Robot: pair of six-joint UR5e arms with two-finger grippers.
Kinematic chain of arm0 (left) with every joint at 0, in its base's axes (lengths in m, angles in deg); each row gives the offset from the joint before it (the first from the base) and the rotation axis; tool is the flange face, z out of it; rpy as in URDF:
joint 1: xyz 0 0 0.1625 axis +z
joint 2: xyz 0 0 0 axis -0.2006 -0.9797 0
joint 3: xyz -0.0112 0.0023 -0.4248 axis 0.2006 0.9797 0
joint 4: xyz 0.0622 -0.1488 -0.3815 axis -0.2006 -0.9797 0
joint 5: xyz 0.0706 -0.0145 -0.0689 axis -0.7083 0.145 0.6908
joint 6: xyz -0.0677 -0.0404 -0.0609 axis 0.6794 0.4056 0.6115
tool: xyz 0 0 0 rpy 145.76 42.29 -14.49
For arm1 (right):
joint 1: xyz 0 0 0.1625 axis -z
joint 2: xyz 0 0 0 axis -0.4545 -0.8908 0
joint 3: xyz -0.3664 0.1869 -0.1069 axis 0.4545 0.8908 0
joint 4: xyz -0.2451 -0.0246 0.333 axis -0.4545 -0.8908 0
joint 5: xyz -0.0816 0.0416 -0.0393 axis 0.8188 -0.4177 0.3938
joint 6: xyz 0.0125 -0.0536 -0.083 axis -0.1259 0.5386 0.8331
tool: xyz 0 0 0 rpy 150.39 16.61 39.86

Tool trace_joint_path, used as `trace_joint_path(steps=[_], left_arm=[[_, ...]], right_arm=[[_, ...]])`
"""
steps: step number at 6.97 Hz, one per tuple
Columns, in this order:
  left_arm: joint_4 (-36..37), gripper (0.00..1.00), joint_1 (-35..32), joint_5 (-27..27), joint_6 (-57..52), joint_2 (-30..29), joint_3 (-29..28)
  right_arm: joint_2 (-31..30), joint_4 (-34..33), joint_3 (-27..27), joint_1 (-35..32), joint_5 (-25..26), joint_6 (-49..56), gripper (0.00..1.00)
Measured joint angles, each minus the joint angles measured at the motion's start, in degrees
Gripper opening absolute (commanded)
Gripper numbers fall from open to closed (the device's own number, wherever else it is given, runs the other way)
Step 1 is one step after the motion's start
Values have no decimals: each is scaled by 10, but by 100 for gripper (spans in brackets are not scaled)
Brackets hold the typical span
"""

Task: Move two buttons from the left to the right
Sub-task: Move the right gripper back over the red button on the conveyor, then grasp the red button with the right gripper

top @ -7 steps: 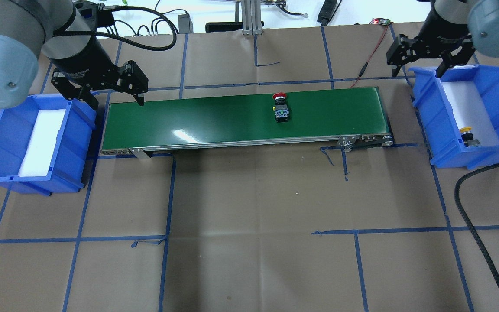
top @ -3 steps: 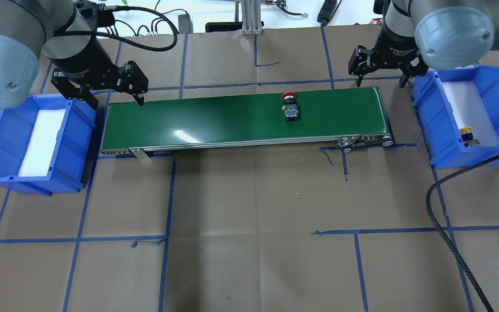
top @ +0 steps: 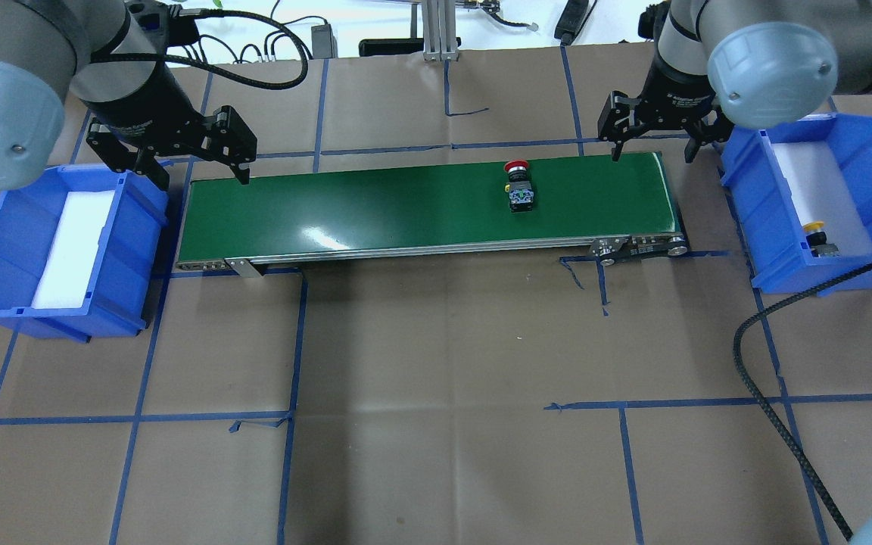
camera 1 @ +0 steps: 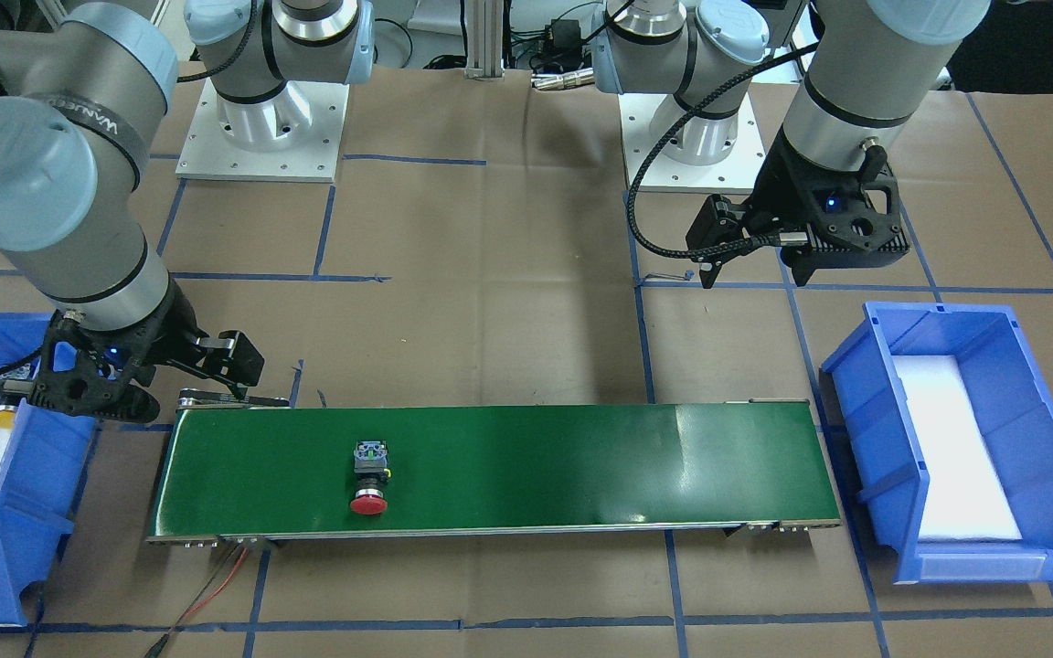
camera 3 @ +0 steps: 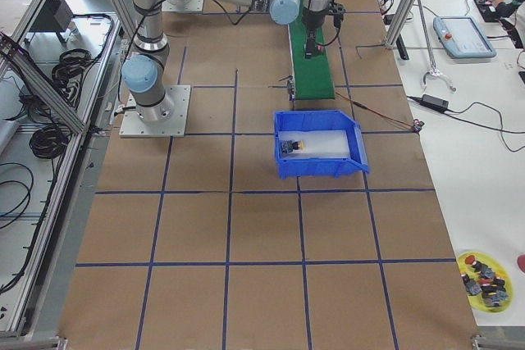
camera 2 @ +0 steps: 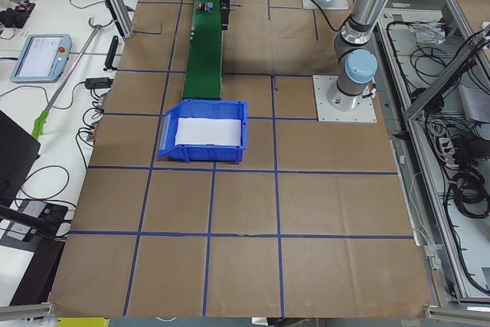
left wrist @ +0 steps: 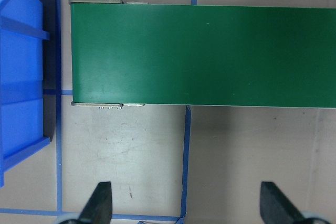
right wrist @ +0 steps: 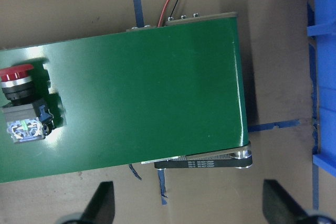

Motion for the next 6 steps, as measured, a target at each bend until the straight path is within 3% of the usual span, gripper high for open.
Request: trace_joint_path(steps=[3, 6], left_arm=[[0, 100, 0, 1, 0, 0, 0], [0, 100, 0, 3, 1, -1, 0]], right_arm=[[36, -58, 2, -40, -3, 18, 99], [87, -120, 7, -52, -54, 75, 99]])
